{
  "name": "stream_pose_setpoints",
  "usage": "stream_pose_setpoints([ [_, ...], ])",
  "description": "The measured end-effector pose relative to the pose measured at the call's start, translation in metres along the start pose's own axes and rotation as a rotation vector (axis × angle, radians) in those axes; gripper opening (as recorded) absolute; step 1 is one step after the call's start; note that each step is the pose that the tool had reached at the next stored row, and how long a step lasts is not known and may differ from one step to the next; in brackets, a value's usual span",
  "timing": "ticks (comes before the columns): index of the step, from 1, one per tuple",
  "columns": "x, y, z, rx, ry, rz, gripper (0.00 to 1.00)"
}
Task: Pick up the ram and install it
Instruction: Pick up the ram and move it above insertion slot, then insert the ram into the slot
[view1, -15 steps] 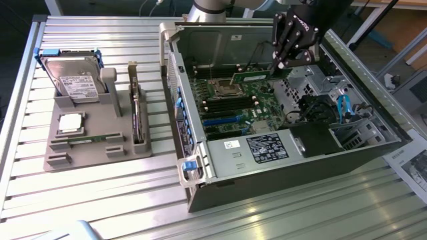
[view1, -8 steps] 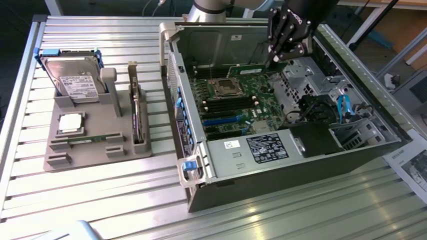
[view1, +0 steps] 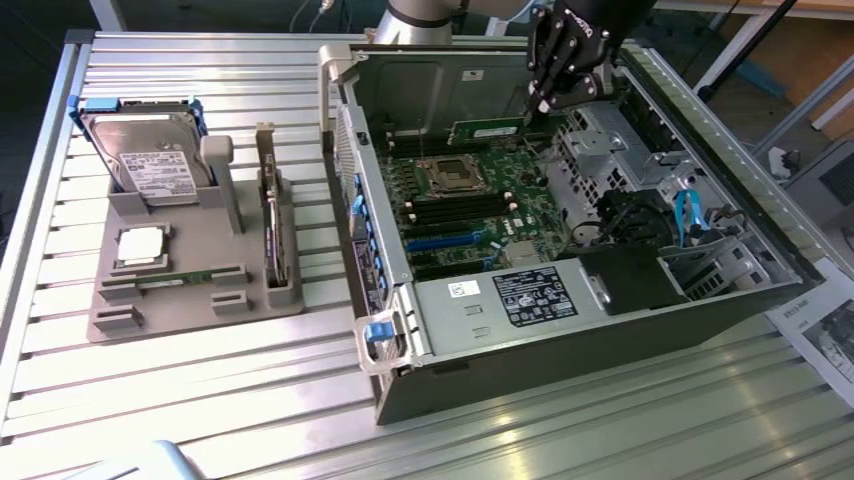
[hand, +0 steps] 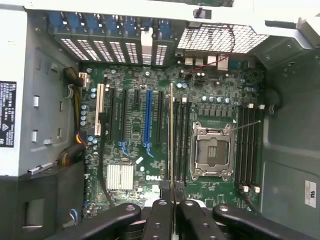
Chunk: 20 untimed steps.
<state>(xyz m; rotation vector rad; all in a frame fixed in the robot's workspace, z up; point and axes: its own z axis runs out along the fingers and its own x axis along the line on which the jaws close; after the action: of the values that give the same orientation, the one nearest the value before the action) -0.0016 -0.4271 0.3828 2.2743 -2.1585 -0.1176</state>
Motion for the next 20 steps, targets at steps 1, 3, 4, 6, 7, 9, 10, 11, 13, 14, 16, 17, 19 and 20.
stream_pose_setpoints([
  [1,-0.005,-0.0003,0.0007,0.0000,0.0001,0.000,0.12],
  [3,-0.011,-0.0006,0.0015,0.0000,0.0000,0.000,0.12],
  [4,-0.014,-0.0008,0.0018,0.0000,0.0001,0.000,0.12],
  [6,-0.020,-0.0012,0.0024,0.0000,0.0001,0.000,0.12],
  [7,-0.022,-0.0013,0.0027,0.0000,0.0001,0.000,0.12],
  [9,-0.022,-0.0013,0.0027,0.0000,0.0001,0.000,0.12],
  [10,-0.022,-0.0013,0.0027,0.0000,0.0001,0.000,0.12],
  [11,-0.022,-0.0013,0.0028,0.0000,0.0000,0.000,0.12],
  [13,-0.022,-0.0013,0.0028,0.0000,0.0001,0.000,0.12],
  [14,-0.022,-0.0013,0.0028,0.0000,0.0001,0.000,0.12],
  [16,-0.023,-0.0013,0.0032,0.0000,0.0000,0.000,0.12],
  [17,-0.023,-0.0013,0.0033,0.0000,0.0000,0.000,0.12],
  [19,-0.024,-0.0013,0.0037,-0.0001,0.0000,0.000,0.12],
  [20,-0.025,-0.0014,0.0038,0.0000,0.0001,0.000,0.12],
])
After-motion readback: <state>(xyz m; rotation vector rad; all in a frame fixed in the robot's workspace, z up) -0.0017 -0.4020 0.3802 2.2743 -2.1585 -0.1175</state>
